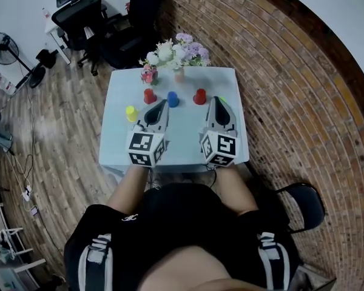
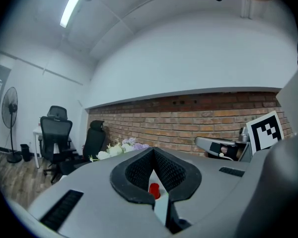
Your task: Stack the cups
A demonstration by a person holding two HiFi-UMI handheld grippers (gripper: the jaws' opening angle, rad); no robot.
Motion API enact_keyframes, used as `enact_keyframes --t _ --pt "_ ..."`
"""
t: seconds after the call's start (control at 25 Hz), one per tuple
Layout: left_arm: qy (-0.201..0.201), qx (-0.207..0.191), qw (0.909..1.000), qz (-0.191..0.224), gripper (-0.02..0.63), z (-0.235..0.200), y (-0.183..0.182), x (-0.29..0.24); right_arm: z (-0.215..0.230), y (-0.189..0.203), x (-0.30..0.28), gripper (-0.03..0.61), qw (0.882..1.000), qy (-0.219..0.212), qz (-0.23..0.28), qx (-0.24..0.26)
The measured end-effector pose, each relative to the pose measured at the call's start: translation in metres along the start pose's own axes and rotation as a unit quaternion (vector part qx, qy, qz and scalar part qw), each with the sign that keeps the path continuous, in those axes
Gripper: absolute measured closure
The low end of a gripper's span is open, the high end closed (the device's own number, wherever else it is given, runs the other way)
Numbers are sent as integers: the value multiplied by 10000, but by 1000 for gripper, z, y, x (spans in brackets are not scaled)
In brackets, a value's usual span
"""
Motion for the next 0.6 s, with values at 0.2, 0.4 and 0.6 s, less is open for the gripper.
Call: enact_keyframes --t 0.2,0.4,0.6 --pt "263 37 9996 -25 611 -5 0 -5 7 -5 5 578 9984 518 213 51" --pt "564 100 9983 -93 611 -4 8 -15 25 -1 5 218 9968 577 480 -263" --pt "836 120 9964 -125 611 2 13 -29 48 8 6 66 9935 1060 406 -42"
Point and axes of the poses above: the fingertips, and each gripper's own axes: x backward along the fingers, z to its right, y out of its underside, the point moved 8 cm from there along x, backward along the fingers, and after that the axes turned 14 degrees about y, right-handed, at the moved point
